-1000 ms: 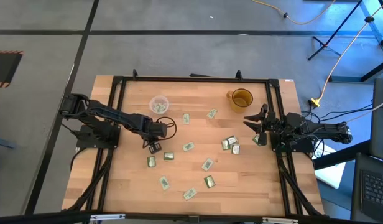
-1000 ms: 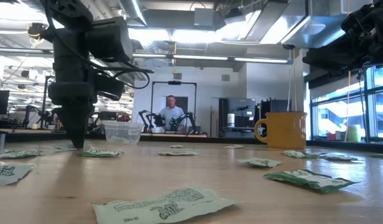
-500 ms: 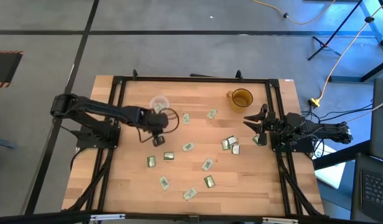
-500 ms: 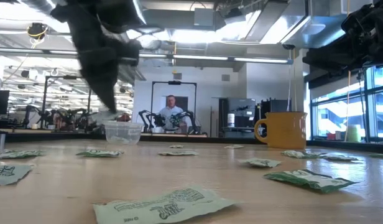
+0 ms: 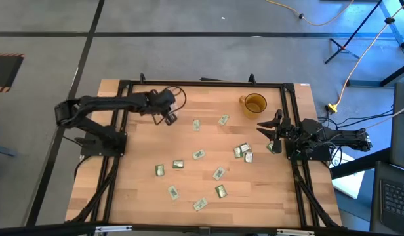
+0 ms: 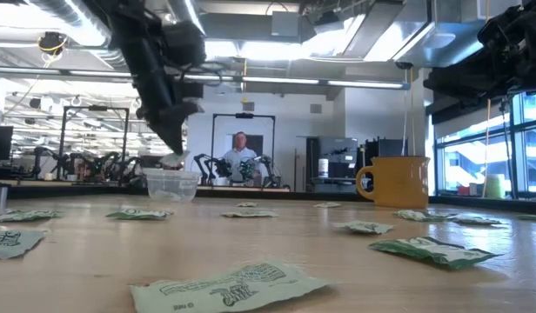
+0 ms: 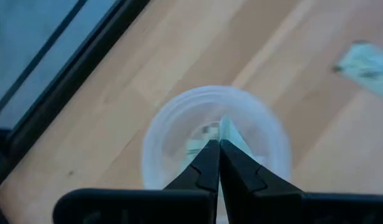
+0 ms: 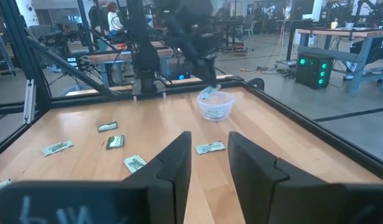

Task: Pick and place Stevia / Truvia into bins
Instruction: Put the stevia packet into the transparent container

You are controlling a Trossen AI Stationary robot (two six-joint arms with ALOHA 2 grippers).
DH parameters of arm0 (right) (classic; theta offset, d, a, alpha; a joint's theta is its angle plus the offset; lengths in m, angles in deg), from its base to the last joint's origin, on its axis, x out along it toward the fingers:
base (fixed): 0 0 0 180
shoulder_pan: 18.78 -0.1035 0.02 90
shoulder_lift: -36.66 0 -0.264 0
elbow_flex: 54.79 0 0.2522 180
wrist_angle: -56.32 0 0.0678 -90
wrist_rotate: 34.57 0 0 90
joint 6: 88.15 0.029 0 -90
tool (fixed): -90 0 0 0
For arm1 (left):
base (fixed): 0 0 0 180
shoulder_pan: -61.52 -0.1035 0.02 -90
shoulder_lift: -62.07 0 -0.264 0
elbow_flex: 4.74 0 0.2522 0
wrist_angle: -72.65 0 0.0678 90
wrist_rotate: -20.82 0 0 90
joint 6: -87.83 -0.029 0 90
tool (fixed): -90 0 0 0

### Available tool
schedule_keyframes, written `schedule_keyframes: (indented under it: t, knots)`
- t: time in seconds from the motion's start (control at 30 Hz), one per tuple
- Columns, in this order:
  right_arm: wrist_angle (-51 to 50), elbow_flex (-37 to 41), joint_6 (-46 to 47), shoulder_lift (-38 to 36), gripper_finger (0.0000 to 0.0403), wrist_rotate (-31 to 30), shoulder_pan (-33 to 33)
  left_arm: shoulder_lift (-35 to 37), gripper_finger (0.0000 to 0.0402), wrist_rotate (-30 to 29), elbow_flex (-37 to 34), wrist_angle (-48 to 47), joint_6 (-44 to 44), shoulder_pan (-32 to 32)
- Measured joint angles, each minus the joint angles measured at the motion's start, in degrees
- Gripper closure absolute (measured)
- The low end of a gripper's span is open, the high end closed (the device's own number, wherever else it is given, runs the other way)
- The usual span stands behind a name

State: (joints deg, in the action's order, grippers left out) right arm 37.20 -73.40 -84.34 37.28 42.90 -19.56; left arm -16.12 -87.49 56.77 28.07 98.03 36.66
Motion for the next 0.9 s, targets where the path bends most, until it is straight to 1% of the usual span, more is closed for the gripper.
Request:
schedule_keyframes:
  t: [0.07, 0.13, 0.23, 0.37, 0.47, 0.7, 0.9]
  knots:
    - [0.0, 0.0, -0.1, 0.0, 0.0292, 0.0, 0.0, -1.2, 0.0399, 1.2, 0.0, 0.6, -0.9, -2.1]
    - [0.0, 0.0, -0.8, 0.0, 0.0292, 0.0, 0.0, -2.8, 0.0398, 3.6, 0.0, 1.0, -1.5, -3.6]
    - [0.0, 0.0, -1.3, 0.0, 0.0292, 0.0, 0.0, -5.4, 0.0396, 6.2, 0.0, 2.7, -2.9, -4.8]
    - [0.0, 0.0, -1.3, 0.0, 0.0292, 0.0, 0.0, -8.4, 0.0395, 6.5, 0.0, 3.6, -4.0, -5.3]
    - [0.0, 0.0, -1.3, 0.0, 0.0292, 0.0, 0.0, -9.4, 0.0384, 6.4, 0.0, 3.4, -4.3, -5.3]
    - [0.0, 0.0, -1.3, 0.0, 0.0292, 0.0, 0.0, -7.9, 0.0342, 4.4, 0.0, 3.6, -4.6, -5.3]
    - [0.0, 0.0, -1.3, 0.0, 0.0292, 0.0, 0.0, -3.5, 0.0323, 4.2, 0.0, 4.5, -5.5, -5.1]
